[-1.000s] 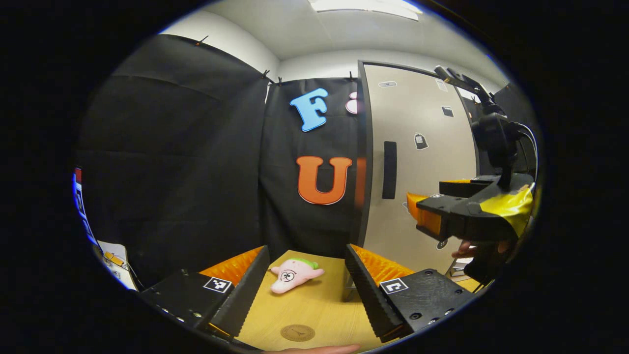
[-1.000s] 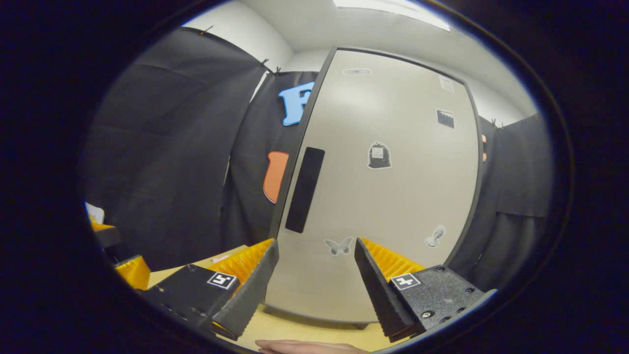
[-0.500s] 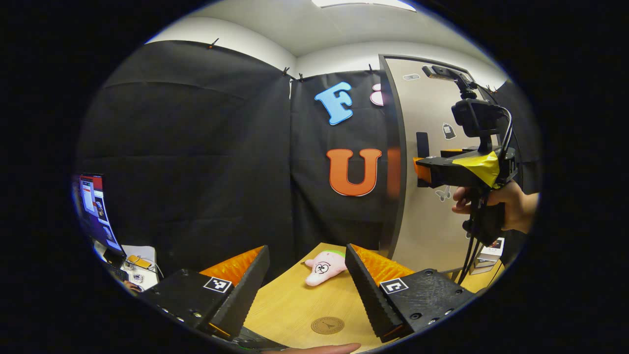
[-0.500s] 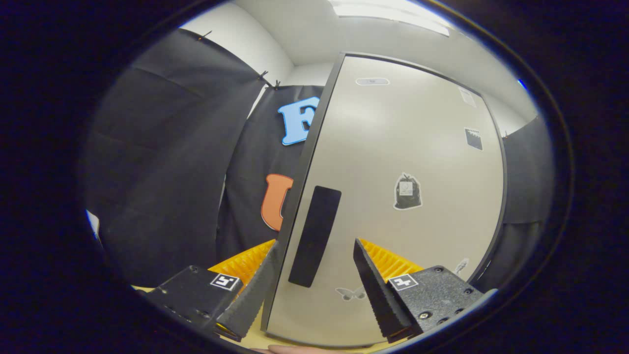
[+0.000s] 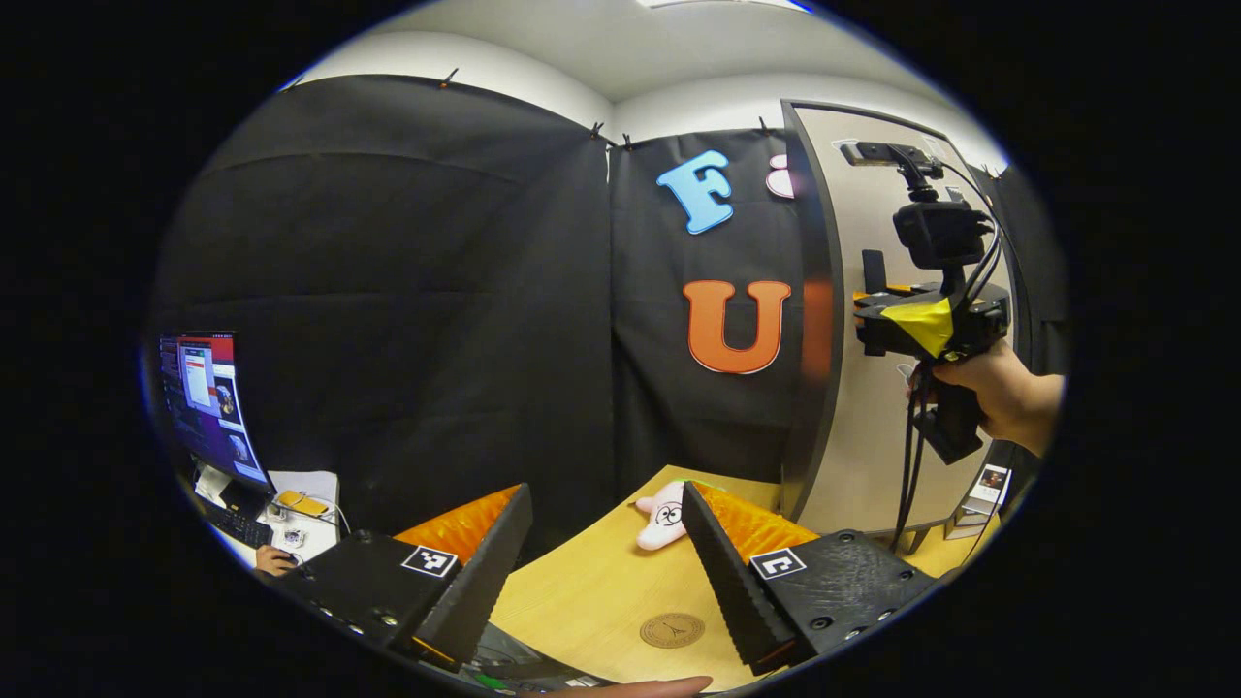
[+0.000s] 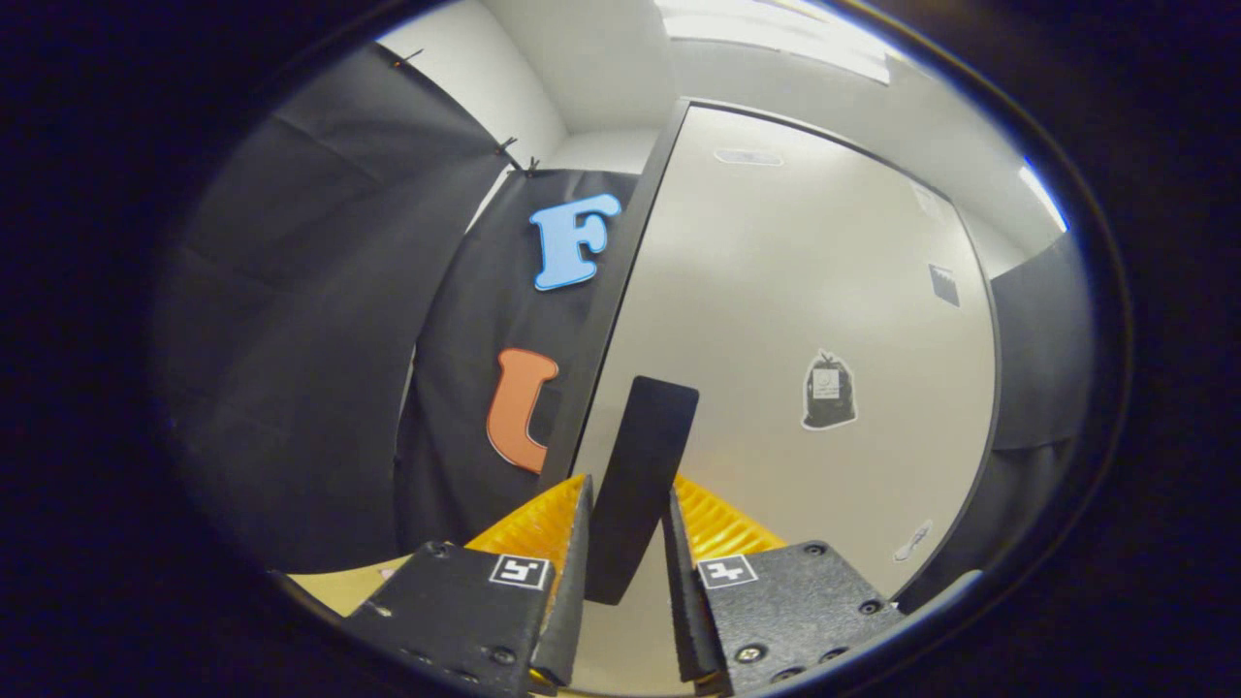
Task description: Open the cabinet door with the right hand, grasp the bottle in the cabinet with the left hand and place it on the coaster, then close the cabinet door with the right hand.
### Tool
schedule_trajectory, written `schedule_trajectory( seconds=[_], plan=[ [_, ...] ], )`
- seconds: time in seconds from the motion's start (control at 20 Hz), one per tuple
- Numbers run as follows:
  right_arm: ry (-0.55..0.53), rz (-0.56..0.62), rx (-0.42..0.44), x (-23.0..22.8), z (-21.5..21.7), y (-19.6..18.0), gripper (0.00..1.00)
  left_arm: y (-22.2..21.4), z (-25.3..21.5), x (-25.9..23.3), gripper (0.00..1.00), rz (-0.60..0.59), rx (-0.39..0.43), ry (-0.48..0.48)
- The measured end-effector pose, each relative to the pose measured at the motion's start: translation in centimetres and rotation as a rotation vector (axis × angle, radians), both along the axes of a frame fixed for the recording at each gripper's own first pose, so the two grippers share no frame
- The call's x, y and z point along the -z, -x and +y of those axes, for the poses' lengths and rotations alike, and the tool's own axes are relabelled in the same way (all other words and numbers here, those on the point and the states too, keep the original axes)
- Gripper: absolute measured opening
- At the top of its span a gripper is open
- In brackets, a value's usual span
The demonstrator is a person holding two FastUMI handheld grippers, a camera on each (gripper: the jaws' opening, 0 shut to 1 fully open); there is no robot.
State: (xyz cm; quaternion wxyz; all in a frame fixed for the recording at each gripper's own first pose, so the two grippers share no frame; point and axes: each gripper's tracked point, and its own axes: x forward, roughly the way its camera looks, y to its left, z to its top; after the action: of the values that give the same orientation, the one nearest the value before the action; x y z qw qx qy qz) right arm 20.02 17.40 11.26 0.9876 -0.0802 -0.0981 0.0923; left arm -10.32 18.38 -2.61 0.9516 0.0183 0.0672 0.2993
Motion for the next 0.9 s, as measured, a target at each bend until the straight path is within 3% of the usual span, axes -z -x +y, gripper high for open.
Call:
schedule_trajectory(
  seconds=[0.45,0.9],
  plan=[
    [-0.101,0.148,-0.116,0.4,0.1,1.1,0.29,-1.7,-1.0,-0.3,0.94,-0.008,0.036,-0.021],
    [-0.049,0.214,-0.26,0.0,-1.0,6.9,0.29,-2.5,-1.0,0.7,0.94,-0.028,0.049,0.065]
  ],
)
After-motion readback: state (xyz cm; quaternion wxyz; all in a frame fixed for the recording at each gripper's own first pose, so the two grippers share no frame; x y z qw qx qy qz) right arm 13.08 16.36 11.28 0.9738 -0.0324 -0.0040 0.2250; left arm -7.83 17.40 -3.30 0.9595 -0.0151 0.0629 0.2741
